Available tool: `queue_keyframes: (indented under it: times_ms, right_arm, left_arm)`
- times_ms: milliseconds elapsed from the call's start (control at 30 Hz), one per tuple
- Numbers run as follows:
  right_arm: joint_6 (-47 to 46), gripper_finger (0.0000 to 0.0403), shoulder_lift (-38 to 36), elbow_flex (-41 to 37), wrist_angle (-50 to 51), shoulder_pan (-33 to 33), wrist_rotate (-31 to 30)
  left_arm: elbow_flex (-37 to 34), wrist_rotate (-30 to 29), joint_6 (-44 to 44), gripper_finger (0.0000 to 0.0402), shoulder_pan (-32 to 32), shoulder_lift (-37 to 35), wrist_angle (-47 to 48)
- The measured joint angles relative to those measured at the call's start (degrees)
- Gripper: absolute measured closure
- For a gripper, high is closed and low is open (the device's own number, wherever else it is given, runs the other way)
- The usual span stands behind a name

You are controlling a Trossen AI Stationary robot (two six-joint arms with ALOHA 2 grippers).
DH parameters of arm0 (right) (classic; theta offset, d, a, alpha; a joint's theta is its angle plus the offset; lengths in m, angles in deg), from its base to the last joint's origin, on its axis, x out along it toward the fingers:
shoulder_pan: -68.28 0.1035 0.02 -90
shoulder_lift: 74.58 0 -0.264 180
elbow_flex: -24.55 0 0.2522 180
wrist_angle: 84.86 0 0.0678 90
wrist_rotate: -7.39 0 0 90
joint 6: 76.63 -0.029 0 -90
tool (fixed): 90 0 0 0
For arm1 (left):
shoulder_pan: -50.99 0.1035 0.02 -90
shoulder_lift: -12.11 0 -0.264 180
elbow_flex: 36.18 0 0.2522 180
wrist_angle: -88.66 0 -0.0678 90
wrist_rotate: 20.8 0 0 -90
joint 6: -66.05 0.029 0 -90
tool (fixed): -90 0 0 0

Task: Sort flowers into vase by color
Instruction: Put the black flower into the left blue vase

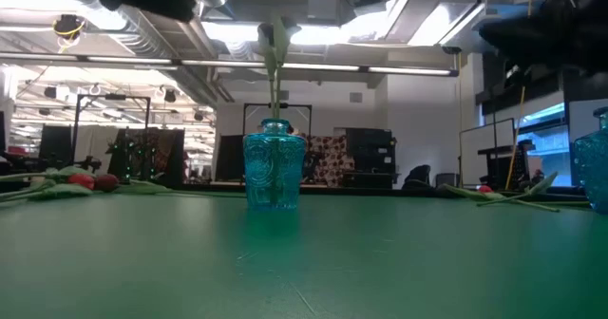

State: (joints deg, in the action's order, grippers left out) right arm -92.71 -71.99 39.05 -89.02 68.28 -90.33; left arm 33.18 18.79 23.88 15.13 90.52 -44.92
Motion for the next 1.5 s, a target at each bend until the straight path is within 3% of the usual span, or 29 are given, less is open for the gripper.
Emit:
queue_keyframes:
  times_ms: [133, 367, 467, 600, 700, 867, 967, 1233, 1500]
  right_arm:
    - [-1.69, 0.0378, 4.45, 4.36, 4.03, -0.03, -11.32]
    - [-1.79, 0.0399, 26.08, 17.41, 8.88, -0.92, -29.99]
    - [-7.31, 0.0391, 33.64, 24.36, 18.96, -4.94, -35.64]
    - [-16.3, 0.0362, 41.41, 34.08, 34.06, -13.51, -29.33]
    - [-17.18, 0.0328, 47.19, 39.32, 42.41, -20.68, -21.74]
    - [-16.47, 0.027, 55.79, 44.96, 50.82, -34.34, -7.41]
    - [-15.31, 0.0247, 60.77, 45.97, 50.77, -41.6, 0.65]
    - [-11.82, 0.0252, 72.39, 47.16, 50.77, -53.37, 0.79]
    - [-7.62, 0.0244, 81.62, 47.18, 45.94, -57.71, 1.09]
  left_arm:
    - [-0.04, 0.2, 5.42, 0.0296, 3.22, 0.06, 2.73]
    - [-0.07, 3.2, 7.84, 0.0337, 7.59, -0.41, 6.97]
    - [-0.07, 4.42, 5.92, 0.0353, 7.52, -0.41, 5.57]
    - [-0.07, 4.53, 4.02, 0.0369, 4.75, -0.44, 4.58]
    - [-0.07, 5.07, 3.93, 0.038, 1.62, -0.44, 4.47]
    - [-0.94, 5.84, 3.18, 0.0398, -2.41, -0.46, 3.93]
    - [-3.68, 5.94, 0.22, 0.0399, -3.18, -0.85, 3.86]
    - [-12.6, 4.7, -4.29, 0.04, -4.31, -4.52, -6.38]
    - [-18.79, 4.03, -4.33, 0.0398, -2.96, -5.35, -16.32]
